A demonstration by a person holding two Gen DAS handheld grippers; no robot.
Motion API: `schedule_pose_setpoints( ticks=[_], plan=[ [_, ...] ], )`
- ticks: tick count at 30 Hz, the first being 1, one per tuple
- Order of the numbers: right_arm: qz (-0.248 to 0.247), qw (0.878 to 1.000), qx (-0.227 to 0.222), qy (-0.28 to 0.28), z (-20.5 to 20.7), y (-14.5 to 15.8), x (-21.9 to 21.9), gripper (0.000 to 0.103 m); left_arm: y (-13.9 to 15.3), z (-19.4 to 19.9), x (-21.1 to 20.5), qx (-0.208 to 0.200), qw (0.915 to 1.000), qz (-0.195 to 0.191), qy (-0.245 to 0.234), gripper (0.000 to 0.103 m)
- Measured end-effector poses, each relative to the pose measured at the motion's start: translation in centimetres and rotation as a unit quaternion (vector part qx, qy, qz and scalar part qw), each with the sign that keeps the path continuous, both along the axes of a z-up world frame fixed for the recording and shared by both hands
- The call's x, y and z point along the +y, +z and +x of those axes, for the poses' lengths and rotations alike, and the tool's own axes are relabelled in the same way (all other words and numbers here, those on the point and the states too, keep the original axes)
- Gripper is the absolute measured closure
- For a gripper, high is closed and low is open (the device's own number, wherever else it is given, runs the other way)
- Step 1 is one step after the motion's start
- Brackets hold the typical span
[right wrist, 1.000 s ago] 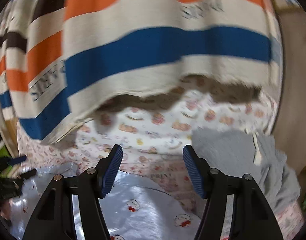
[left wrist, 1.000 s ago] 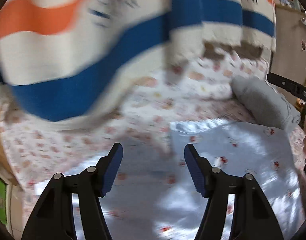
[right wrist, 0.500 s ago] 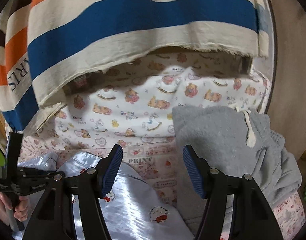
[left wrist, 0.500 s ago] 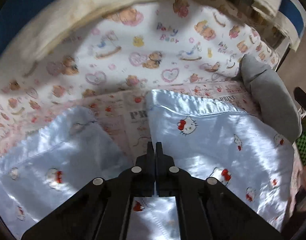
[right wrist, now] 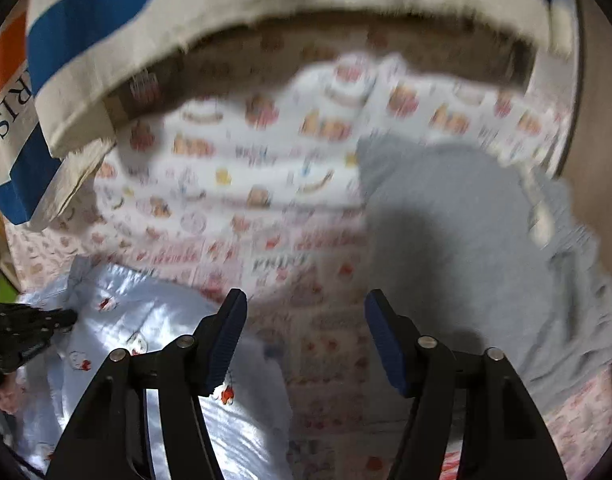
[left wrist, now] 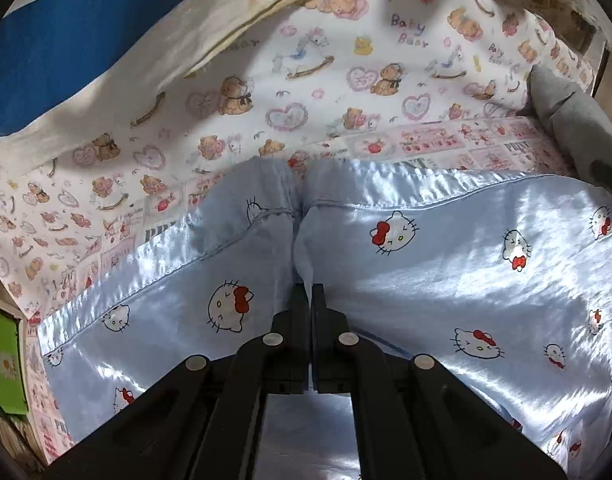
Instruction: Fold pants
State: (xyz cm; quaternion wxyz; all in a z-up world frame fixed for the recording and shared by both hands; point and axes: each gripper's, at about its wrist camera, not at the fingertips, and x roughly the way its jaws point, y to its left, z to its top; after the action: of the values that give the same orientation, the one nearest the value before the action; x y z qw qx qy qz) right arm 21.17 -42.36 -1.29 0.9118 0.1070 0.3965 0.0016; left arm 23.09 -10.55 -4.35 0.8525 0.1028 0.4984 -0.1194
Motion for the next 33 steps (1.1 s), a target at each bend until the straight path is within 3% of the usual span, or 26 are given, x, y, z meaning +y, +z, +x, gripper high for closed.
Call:
schedule_pose_setpoints(
  ticks=[4,6,8,12,15,19,23,28,31,33],
  plan=[
    [0.014,1.000,0.010,0.007,0.3,-0.9,-0.1,0.050,0.5,0.2,0.4,0.003,0.9999,-0.011,0.006,0.103],
    [0.010,0.999,0.025,0.024,0.3,-1.1,0.7,0.065,0.9,0.4,0.5,-0.001,0.9997,-0.022,0.010,0.103],
    [-0.014,0.995,0.060,0.072,0.1,-1.4,2.4,0.099,1.4,0.2,0.7,-0.006,0.9994,-0.032,0.009,0.103],
    [-0.066,0.974,0.091,0.198,-2.3,-0.9,6.1,0.099,1.7,0.3,0.9,-0.007,0.9994,-0.031,0.011,0.103],
    [-0.073,0.963,0.123,0.229,-2.8,-1.8,7.2,0.099,1.9,0.4,1.2,-0.005,0.9996,-0.024,0.015,0.103],
    [-0.082,0.966,0.141,0.202,-1.9,-2.9,6.8,0.099,2.3,0.2,1.6,-0.008,0.9995,-0.028,0.015,0.103],
    [-0.070,0.982,0.132,0.118,-0.6,-2.6,4.8,0.097,1.7,0.4,1.5,-0.007,0.9996,-0.022,0.013,0.103],
    [-0.048,0.992,0.110,0.040,-1.1,-1.7,2.4,0.075,1.4,0.7,1.7,0.000,0.9994,-0.033,0.014,0.103],
    [-0.049,0.993,0.104,0.025,-1.6,-1.8,1.9,0.060,1.6,0.9,2.0,-0.001,0.9990,-0.043,0.013,0.102],
    [-0.056,0.992,0.108,0.023,-1.5,-2.0,2.0,0.060,1.6,0.9,2.1,0.001,0.9986,-0.052,0.015,0.102]
  ],
)
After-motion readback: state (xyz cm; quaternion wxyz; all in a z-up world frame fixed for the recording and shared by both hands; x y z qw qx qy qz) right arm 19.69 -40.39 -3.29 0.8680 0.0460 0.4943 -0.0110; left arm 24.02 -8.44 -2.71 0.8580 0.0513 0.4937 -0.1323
